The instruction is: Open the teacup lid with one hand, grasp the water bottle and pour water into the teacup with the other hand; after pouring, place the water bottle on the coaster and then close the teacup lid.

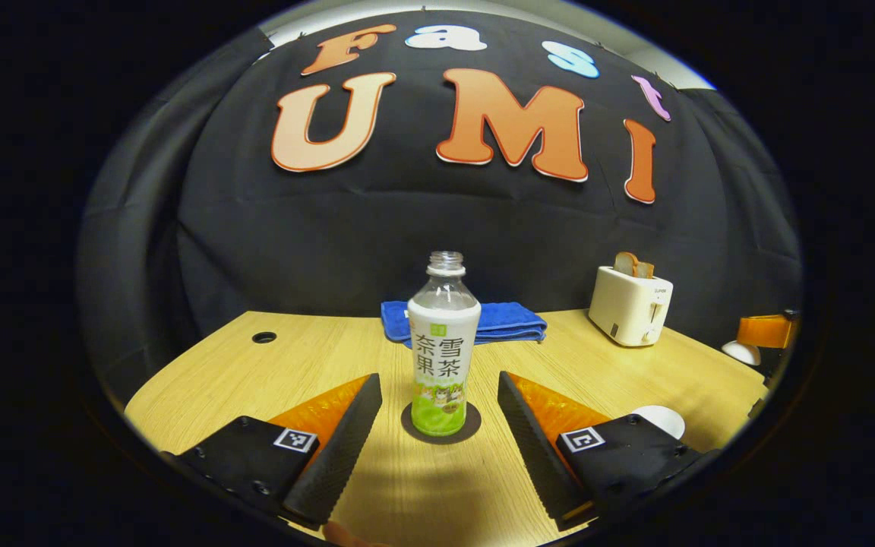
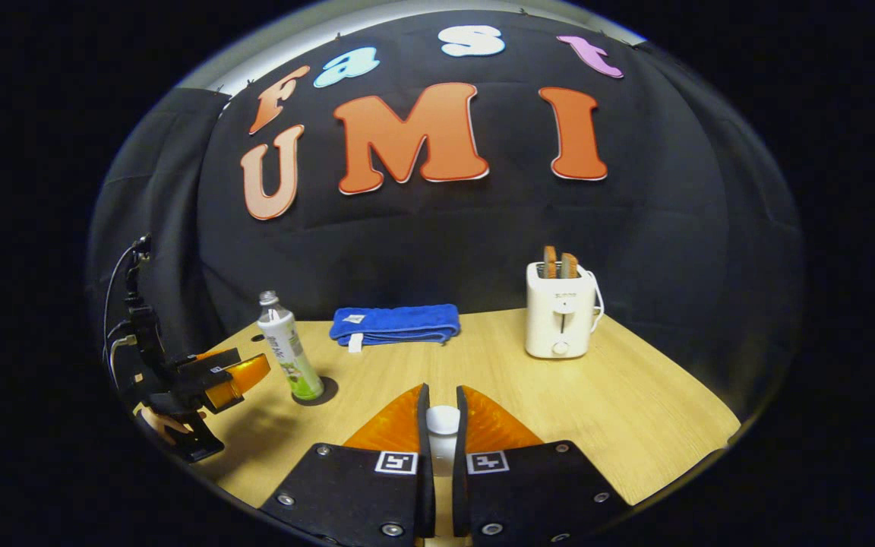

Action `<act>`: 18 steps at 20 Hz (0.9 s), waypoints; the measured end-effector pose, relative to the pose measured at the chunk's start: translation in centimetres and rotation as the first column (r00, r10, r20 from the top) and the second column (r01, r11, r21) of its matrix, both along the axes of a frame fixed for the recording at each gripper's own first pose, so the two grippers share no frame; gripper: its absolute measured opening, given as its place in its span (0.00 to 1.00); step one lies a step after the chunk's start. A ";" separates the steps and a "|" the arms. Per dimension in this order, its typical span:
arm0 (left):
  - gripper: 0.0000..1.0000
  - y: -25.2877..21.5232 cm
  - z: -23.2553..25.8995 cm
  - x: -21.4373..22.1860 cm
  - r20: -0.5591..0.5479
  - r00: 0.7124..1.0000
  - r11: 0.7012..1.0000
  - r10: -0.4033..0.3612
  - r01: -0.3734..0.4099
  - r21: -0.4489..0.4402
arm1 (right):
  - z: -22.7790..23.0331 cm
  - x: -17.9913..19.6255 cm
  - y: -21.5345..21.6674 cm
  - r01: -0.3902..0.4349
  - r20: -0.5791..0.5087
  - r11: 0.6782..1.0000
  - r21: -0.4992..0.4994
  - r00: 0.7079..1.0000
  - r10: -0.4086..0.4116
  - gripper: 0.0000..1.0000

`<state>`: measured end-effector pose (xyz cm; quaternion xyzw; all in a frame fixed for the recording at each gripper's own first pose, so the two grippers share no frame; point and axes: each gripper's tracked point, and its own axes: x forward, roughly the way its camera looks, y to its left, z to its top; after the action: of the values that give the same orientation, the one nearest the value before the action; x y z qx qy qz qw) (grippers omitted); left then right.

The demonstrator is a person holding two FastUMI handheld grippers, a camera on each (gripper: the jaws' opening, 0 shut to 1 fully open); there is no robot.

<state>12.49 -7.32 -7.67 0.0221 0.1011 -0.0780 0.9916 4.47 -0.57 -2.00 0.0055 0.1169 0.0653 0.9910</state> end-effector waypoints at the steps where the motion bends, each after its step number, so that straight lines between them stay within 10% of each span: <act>1: 1.00 0.6 0.4 -0.8 0.003 1.000 1.000 0.010 -0.010 -0.011 | -0.3 0.2 1.1 -0.021 -0.003 1.000 -0.003 1.000 0.021 0.09; 18: 1.00 8.7 1.8 -3.2 0.029 0.993 0.992 0.112 -0.111 -0.055 | -9.7 3.5 5.3 -0.053 -0.174 0.994 -0.097 0.984 0.035 0.09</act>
<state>9.27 1.37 -5.86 -0.0086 0.0841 -0.0247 0.9961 7.96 4.70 -11.73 -0.0417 0.2051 0.0805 0.9745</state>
